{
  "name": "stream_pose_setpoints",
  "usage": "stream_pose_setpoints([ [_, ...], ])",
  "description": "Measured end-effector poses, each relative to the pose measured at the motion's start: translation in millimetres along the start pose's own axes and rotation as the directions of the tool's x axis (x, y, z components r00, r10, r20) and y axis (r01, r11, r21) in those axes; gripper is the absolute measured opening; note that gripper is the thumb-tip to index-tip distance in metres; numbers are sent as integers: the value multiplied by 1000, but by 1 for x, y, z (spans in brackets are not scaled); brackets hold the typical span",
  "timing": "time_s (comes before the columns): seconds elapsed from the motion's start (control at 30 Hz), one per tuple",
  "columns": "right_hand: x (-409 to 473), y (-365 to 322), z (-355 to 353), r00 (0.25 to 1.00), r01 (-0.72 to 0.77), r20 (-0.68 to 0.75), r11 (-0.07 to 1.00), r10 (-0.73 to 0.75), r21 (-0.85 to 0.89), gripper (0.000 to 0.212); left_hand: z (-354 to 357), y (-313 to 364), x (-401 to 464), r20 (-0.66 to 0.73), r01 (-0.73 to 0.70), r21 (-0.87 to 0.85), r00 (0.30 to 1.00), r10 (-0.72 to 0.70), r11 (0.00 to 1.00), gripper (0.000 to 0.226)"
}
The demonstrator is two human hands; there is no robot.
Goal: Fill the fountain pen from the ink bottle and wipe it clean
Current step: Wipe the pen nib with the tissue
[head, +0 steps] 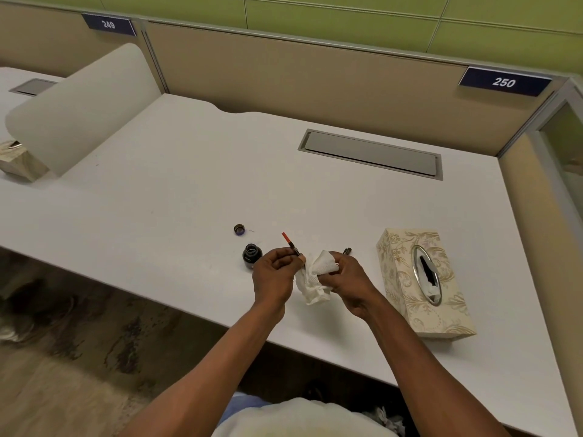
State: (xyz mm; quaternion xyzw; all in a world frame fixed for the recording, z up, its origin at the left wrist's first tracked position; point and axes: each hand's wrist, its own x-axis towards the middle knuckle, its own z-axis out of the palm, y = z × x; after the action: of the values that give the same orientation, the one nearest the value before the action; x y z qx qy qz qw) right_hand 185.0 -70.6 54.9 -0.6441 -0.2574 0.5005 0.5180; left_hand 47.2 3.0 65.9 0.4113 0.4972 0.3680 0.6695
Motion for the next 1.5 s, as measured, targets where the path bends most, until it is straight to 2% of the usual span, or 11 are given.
stream_pose_setpoints([
  [0.3,-1,11,0,989,29,-143,993,-45,-111,38,-6,9,10,-53,-17,-33,998,15,999,19],
  [0.47,-5,15,-5,972,-2,-236,998,-12,-58,31,-14,22,18,-42,3,-87,999,-7,996,24],
  [0.7,1,14,6,965,-24,-259,997,43,76,25,-5,14,4,57,126,-169,991,-118,977,19],
  [0.83,0,12,10,973,-46,-207,969,98,244,25,-4,6,3,10,116,-146,993,-116,982,21],
  [1.0,-1,7,12,983,-73,-136,938,126,339,20,-6,1,6,-35,93,-78,995,-96,993,19],
  [1.13,-3,7,6,976,-114,-108,870,187,480,20,-6,-2,8,-56,74,-30,996,-75,997,21],
  [1.37,0,14,6,979,-111,-117,921,166,374,33,1,0,5,-33,40,5,999,-40,999,22],
  [1.5,-1,14,3,992,-123,15,943,124,308,31,2,0,3,-17,49,12,999,-49,999,22],
])
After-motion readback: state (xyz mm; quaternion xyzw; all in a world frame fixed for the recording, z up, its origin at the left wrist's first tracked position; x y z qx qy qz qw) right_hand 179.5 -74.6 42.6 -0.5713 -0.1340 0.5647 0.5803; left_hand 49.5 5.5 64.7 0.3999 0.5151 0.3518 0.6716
